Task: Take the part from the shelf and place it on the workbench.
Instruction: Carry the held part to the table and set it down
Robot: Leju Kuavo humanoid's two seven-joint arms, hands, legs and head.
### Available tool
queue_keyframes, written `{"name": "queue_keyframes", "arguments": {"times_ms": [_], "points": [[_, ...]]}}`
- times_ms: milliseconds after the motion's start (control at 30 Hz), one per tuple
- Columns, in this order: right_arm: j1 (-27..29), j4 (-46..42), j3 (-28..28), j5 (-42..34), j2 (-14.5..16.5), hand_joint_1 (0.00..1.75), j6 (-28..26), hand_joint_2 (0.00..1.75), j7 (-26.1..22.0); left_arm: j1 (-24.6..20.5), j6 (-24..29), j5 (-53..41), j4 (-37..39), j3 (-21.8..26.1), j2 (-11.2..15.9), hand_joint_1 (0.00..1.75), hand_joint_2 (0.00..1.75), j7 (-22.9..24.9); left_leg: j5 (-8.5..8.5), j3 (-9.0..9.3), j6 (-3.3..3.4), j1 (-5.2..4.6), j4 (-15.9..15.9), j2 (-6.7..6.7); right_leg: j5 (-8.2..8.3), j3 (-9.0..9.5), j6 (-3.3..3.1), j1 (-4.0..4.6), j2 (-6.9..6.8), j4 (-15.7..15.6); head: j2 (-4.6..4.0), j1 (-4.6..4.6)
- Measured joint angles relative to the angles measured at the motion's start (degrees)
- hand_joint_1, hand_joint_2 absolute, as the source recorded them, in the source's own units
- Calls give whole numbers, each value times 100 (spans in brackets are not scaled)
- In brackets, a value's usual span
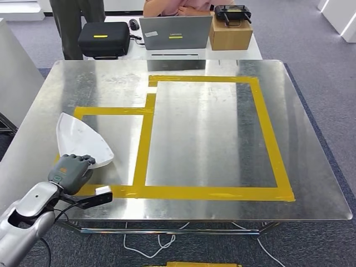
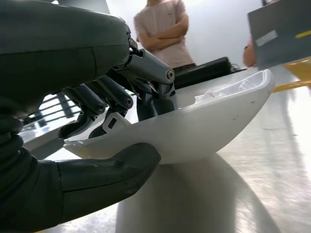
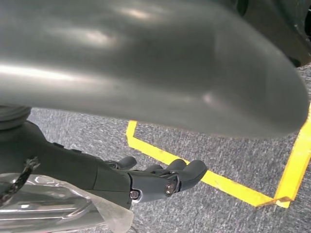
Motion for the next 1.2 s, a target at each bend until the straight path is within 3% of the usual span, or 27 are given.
{"name": "queue_keyframes", "arguments": {"times_ms": [300,667,800,933,1067,1200], "points": [[-131,368,324,-280,-165,0,-144,0,-246,67,731,447,19,-253,146,175,175,-1009,0,0,0,0,0,0,-1,1,0,3,0,0,0,1],[-193,569,857,-862,-334,0,-352,0,-218,73,708,524,27,-434,217,175,175,-872,0,0,0,0,0,0,-1,1,1,3,0,0,0,0],[-198,582,1075,-1067,-407,0,-429,0,-182,71,640,539,55,-433,260,0,175,-847,0,0,0,0,0,0,-1,1,1,3,-1,0,0,0],[-202,590,1260,-1210,-469,0,-493,0,-157,72,585,590,62,-429,294,0,175,-834,0,0,0,0,0,0,-1,1,1,3,-1,0,1,-1],[-200,590,1460,-1433,-532,0,-584,0,-94,89,498,719,62,-395,299,0,0,-808,0,0,0,0,0,0,-1,1,1,3,-1,0,0,0],[-197,590,1690,-1659,-608,0,-672,0,-31,100,427,777,62,-370,298,0,0,-765,0,0,0,-1,0,0,-1,2,1,3,-1,0,0,-1]]}}
